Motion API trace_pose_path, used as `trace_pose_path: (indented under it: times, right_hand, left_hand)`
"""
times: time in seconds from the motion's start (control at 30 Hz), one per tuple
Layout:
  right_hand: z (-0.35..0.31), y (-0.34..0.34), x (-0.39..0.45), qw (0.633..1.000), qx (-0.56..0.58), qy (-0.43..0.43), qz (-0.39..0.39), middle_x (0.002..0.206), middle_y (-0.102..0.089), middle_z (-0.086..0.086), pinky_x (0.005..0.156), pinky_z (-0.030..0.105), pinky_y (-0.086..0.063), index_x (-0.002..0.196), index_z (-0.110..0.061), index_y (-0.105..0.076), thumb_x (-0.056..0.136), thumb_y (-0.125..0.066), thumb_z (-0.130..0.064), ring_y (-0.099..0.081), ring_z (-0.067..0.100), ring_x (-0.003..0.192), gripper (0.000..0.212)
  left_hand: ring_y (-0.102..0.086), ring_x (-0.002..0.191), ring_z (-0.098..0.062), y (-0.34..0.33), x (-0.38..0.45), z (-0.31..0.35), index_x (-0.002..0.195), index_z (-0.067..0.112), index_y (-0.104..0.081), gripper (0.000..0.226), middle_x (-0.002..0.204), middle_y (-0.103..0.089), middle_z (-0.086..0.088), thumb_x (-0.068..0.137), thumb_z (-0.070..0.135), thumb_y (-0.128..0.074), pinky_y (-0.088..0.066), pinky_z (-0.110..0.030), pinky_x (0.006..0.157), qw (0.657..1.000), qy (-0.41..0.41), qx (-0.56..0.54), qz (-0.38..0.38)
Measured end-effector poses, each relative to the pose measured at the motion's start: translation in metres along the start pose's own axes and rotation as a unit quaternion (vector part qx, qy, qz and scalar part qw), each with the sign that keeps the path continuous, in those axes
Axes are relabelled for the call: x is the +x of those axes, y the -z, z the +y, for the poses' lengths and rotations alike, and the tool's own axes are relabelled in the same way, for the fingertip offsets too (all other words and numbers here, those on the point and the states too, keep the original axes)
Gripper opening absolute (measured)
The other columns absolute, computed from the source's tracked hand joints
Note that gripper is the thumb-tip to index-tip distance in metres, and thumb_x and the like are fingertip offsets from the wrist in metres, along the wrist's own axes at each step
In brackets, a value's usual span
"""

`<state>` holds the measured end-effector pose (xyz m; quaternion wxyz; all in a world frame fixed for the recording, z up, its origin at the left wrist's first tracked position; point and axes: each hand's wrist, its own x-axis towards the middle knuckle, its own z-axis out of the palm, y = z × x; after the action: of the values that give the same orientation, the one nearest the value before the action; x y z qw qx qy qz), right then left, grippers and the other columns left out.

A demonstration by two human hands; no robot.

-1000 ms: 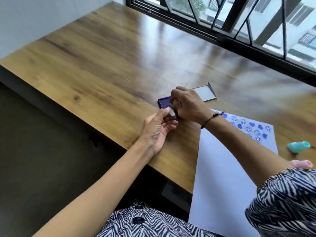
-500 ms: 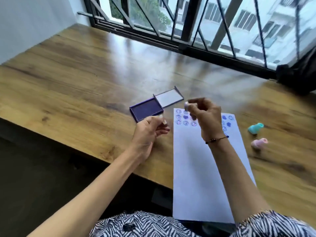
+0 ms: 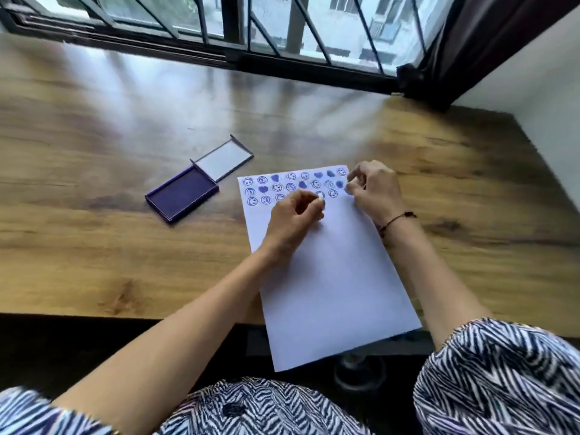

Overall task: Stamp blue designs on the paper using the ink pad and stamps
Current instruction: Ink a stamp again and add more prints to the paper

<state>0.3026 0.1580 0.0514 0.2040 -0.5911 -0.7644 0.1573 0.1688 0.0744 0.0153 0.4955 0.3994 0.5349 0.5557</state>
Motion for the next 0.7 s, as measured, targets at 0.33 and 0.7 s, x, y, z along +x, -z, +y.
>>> trace_pose_path:
  times: [0.33,0.7]
  right_hand:
    - [-0.003,-0.002,0.002,0.996,-0.084,0.032,-0.027,0.100,-0.063,0.020,0.078,0.036,-0.044,0.089,-0.005,-0.065,0.079,-0.055,-0.006,-0.059,0.036,0.094,0.014]
    - [-0.001,-0.012,0.002,0.991,-0.113,0.064,-0.037,0.099,-0.063,0.017,0.070,0.036,-0.046,0.085,-0.004,-0.062,0.078,-0.052,-0.003,-0.061,0.037,0.087,0.012]
  left_hand:
    - [-0.062,0.068,-0.017,0.000,0.003,-0.007,0.069,0.027,-0.060,0.019,0.066,-0.063,0.005,0.062,0.044,-0.060,-0.051,-0.041,0.083,1.000,-0.018,0.006,0.001]
    - [-0.062,0.073,-0.019,0.002,0.003,-0.008,0.066,0.032,-0.062,0.011,0.060,-0.064,0.012,0.063,0.043,-0.060,-0.051,-0.045,0.084,1.000,-0.014,0.004,0.005]
